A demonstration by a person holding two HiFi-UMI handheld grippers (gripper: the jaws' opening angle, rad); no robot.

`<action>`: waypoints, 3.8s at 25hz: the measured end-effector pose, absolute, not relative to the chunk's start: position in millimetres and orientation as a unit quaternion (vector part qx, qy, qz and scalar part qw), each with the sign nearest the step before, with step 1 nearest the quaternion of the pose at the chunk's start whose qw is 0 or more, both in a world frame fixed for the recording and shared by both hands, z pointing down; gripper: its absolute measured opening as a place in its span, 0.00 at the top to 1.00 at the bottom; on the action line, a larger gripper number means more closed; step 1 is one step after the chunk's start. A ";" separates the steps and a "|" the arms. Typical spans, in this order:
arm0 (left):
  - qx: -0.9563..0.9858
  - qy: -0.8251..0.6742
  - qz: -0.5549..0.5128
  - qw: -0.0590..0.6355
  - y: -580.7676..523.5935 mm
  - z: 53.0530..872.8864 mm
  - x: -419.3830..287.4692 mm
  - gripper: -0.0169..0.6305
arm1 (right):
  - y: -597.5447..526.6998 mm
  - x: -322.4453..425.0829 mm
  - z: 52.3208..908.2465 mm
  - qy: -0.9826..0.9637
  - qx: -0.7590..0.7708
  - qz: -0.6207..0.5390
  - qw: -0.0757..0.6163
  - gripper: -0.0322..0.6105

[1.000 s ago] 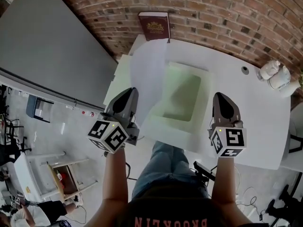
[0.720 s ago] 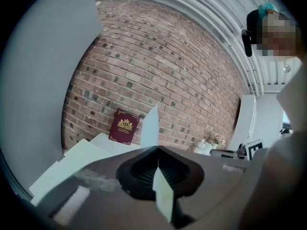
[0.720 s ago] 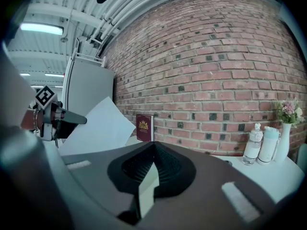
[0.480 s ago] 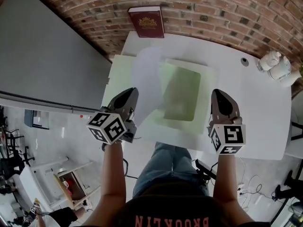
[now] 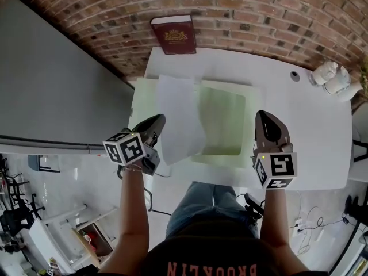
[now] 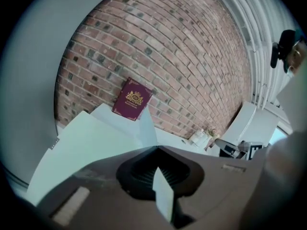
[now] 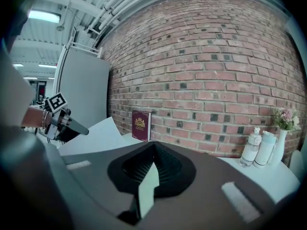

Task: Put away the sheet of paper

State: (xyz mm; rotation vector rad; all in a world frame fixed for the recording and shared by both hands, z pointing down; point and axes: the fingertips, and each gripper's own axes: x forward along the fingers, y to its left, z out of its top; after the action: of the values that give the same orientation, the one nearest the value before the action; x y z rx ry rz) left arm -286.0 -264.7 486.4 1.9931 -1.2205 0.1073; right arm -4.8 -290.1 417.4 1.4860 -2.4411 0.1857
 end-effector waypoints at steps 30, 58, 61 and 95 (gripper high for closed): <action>0.765 -0.436 0.136 0.454 -298.3 562.7 -284.3 0.97 | -305.9 -14.8 425.4 -0.807 0.556 0.056 0.192 0.95; 0.734 -0.450 0.134 0.491 -308.7 592.8 -209.9 0.97 | -306.5 50.5 428.9 -0.798 0.565 0.063 0.200 0.95; 0.734 -0.448 0.135 0.492 -309.0 594.4 -201.4 0.97 | -306.3 56.3 429.1 -0.797 0.566 0.065 0.199 0.95; 0.710 -0.428 0.118 0.547 -297.8 607.1 -139.4 0.92 | -290.0 75.0 434.3 -0.793 0.572 0.074 0.196 0.95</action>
State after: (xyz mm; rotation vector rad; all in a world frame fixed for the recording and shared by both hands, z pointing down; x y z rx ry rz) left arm -139.4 -297.8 607.1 1.6821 -1.0154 0.2794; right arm 75.0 -290.0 434.3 1.6020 -2.2215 0.2062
